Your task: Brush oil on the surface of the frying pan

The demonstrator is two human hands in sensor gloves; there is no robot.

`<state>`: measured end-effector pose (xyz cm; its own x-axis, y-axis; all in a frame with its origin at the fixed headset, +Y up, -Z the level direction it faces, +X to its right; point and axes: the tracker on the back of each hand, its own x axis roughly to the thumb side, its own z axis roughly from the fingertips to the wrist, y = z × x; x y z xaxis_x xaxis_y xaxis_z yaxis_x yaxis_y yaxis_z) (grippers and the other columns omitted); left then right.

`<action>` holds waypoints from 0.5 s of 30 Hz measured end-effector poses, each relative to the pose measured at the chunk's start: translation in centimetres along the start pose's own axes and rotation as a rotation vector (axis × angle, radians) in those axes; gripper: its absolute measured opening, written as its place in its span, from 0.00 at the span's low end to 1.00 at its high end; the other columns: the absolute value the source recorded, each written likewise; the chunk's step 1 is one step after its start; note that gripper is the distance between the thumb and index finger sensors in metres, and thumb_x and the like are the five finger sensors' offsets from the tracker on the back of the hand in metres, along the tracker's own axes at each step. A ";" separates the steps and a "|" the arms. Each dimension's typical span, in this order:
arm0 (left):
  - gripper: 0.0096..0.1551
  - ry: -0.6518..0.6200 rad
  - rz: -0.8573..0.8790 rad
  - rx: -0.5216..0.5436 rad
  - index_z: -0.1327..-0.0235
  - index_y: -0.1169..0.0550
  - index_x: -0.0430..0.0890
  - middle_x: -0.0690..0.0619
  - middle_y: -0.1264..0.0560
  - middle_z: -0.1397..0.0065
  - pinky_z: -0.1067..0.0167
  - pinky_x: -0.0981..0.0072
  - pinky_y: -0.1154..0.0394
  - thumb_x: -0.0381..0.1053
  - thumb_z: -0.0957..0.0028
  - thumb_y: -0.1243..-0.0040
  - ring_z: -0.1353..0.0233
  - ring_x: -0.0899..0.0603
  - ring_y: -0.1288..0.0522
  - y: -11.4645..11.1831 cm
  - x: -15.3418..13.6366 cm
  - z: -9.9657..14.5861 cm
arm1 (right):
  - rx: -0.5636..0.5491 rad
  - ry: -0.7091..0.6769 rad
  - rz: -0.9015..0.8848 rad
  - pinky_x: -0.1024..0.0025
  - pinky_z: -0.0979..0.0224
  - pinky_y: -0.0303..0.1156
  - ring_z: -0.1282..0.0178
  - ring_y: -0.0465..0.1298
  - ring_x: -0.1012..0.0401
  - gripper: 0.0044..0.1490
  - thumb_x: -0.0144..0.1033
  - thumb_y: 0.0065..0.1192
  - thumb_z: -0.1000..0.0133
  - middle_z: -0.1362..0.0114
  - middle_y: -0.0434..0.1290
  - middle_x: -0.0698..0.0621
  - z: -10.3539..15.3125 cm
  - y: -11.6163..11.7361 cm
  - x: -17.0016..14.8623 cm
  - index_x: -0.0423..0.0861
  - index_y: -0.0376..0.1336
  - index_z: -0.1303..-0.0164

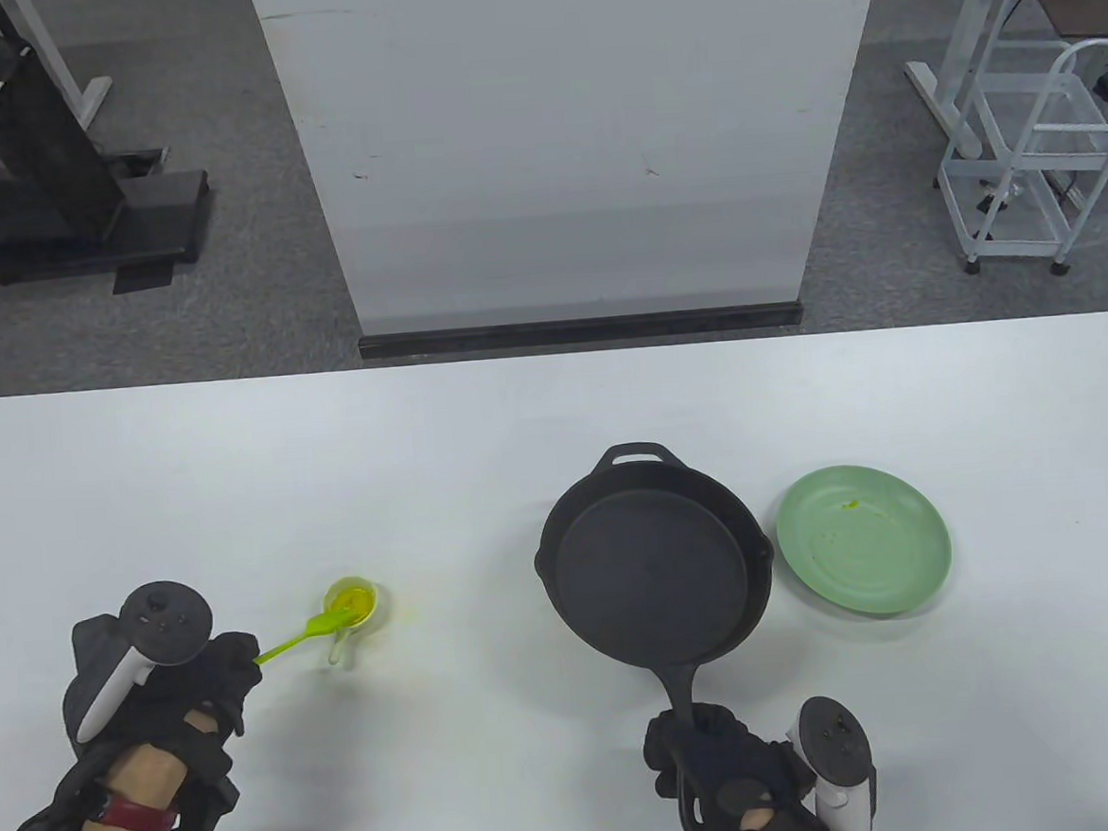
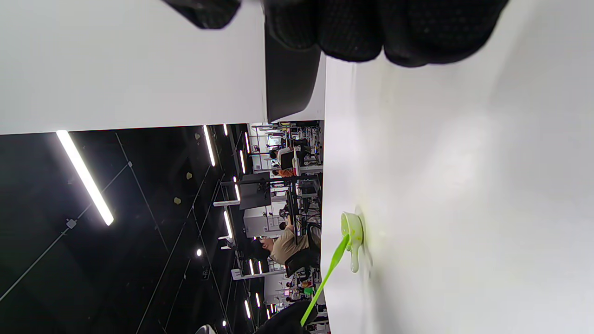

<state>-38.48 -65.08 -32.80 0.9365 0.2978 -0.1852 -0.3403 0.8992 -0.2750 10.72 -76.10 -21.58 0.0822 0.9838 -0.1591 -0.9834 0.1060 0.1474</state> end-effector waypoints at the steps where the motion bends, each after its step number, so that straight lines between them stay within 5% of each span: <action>1: 0.29 -0.002 0.031 -0.004 0.35 0.23 0.45 0.47 0.18 0.51 0.62 0.46 0.21 0.51 0.49 0.40 0.64 0.40 0.20 0.2 -0.1 -0.1 | 0.001 0.000 0.001 0.58 0.47 0.73 0.43 0.69 0.37 0.30 0.46 0.57 0.49 0.39 0.66 0.34 0.0 0.0 0.0 0.36 0.60 0.48; 15: 0.27 0.100 0.354 -0.184 0.40 0.22 0.40 0.51 0.14 0.66 0.72 0.50 0.20 0.53 0.48 0.43 0.75 0.43 0.19 -0.1 -2.6 -2.7 | -0.004 -0.001 -0.002 0.58 0.47 0.73 0.43 0.69 0.37 0.30 0.46 0.57 0.49 0.39 0.66 0.34 0.0 0.0 0.0 0.36 0.60 0.48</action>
<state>-41.14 -66.81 -34.79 0.7488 0.5380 -0.3872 -0.6584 0.6715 -0.3401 10.77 -76.09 -21.58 0.0848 0.9837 -0.1583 -0.9838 0.1079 0.1431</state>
